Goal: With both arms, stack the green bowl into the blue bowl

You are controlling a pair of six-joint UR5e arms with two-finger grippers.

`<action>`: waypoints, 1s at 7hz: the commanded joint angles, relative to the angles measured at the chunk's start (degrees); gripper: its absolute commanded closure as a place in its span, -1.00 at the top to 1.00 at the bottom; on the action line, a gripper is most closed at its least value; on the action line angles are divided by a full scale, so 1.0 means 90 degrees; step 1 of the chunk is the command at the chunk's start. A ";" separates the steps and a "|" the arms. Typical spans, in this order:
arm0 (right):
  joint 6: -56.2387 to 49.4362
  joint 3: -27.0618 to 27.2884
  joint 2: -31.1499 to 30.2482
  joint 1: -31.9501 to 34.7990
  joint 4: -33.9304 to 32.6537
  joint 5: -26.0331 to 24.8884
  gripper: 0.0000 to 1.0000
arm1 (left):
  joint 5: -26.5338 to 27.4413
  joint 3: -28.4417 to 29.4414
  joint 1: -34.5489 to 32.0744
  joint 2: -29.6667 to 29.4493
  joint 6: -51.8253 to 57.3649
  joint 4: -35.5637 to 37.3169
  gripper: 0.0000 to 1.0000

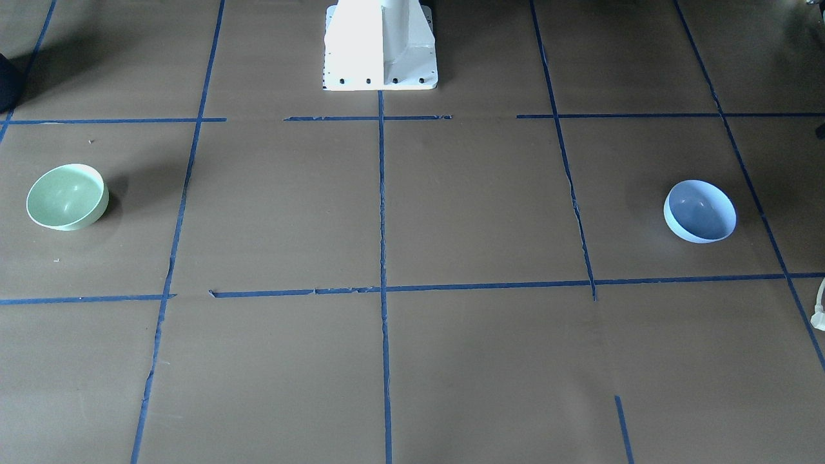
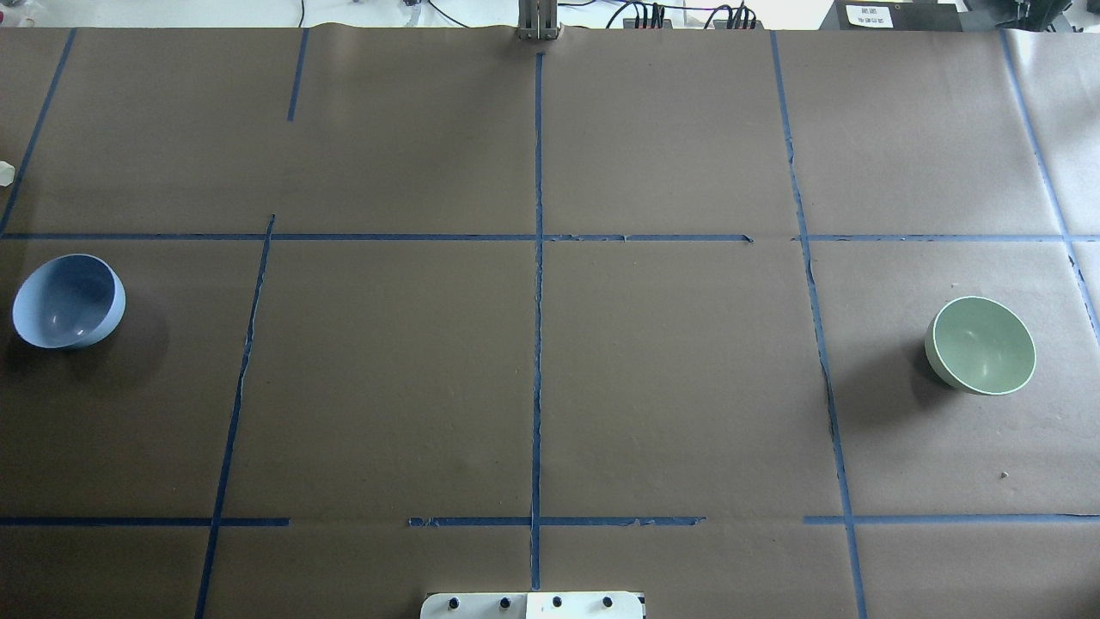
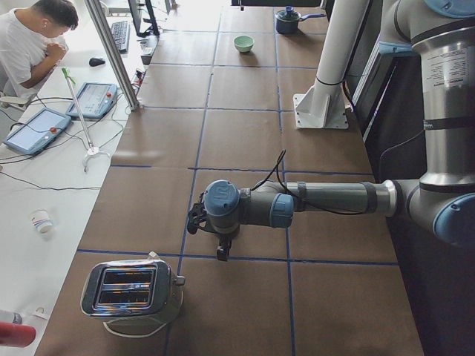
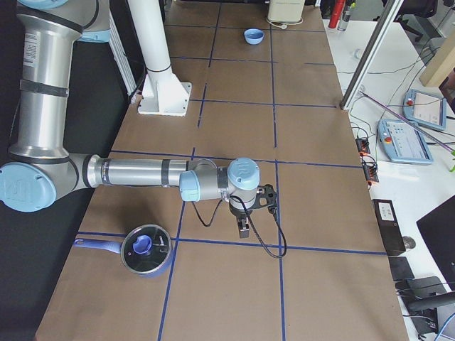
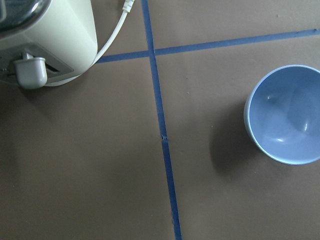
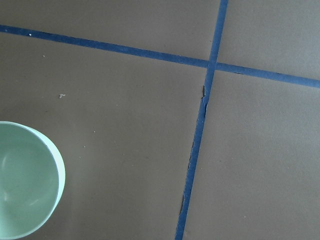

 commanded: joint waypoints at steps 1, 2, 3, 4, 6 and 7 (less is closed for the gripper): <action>-0.0027 -0.0065 0.0018 -0.0027 0.0001 -0.0039 1.00 | -0.0119 0.0277 0.0920 -0.0186 -0.1945 -0.1351 1.00; -0.0037 -0.0085 0.0028 -0.0027 0.0021 -0.0020 1.00 | -0.0109 0.0763 0.1271 -0.0429 -0.2633 -0.2025 1.00; -0.0037 -0.0085 0.0028 -0.0027 0.0021 -0.0010 1.00 | -0.0109 0.1377 0.1459 -0.0799 -0.3085 -0.2564 1.00; -0.0037 -0.0085 0.0018 -0.0027 0.0021 -0.0010 1.00 | -0.0109 0.1856 0.1673 -0.1093 -0.3428 -0.2753 1.00; -0.0037 -0.0085 0.0018 -0.0027 0.0021 0.0058 1.00 | -0.0109 0.2164 0.1967 -0.1271 -0.3509 -0.2881 0.22; -0.0047 -0.0085 0.0018 -0.0056 0.0021 0.0078 1.00 | -0.0109 0.2193 0.2007 -0.1281 -0.3558 -0.2872 -0.66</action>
